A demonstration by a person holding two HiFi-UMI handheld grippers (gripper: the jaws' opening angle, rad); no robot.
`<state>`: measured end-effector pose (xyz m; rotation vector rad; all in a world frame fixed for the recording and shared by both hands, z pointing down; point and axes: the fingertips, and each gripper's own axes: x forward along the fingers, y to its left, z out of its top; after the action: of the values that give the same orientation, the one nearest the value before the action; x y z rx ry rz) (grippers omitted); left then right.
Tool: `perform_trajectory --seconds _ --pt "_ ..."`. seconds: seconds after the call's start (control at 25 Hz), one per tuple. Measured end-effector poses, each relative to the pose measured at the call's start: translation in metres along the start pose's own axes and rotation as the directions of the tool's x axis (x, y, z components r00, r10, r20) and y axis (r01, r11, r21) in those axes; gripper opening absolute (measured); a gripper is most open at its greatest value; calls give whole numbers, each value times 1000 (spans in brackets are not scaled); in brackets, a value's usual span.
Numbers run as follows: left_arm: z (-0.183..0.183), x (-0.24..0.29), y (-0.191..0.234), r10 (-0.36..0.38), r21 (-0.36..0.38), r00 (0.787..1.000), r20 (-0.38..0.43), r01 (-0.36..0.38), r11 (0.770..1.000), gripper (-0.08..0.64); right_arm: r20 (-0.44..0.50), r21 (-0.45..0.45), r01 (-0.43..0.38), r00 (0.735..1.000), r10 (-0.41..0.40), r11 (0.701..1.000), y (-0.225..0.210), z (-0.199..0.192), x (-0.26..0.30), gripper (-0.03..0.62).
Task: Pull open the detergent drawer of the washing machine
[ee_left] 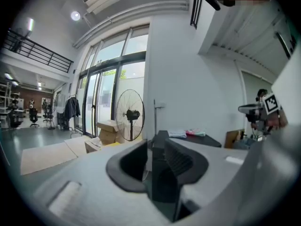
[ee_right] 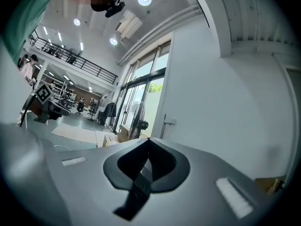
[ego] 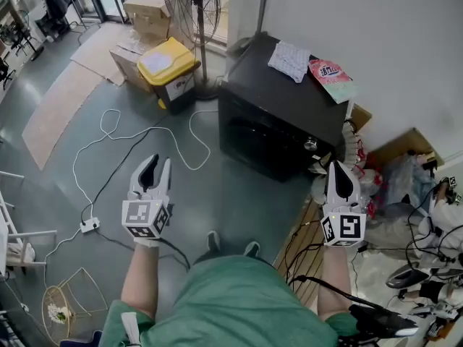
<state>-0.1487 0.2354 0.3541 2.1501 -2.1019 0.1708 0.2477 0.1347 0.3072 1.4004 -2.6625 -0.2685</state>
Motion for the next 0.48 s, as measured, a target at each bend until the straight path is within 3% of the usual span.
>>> perform_trajectory --seconds 0.08,0.2,0.32,0.4,0.48 --pt "-1 4 2 -22 -16 1000 0 22 1000 115 23 -45 -67 997 68 997 13 9 3 -3" --pt "-5 8 7 -55 -21 998 0 55 998 115 -30 -175 -139 990 136 975 33 16 7 -5" --pt "-10 12 13 -88 -17 996 -5 88 996 115 -25 -267 -70 998 66 961 31 25 11 -5" --pt "-12 18 18 -110 -29 994 -6 110 994 115 4 -233 -5 1000 6 972 24 30 15 -3" --pt "-14 23 22 -132 -52 991 -4 132 990 115 26 -145 49 999 -46 988 19 33 19 -3"
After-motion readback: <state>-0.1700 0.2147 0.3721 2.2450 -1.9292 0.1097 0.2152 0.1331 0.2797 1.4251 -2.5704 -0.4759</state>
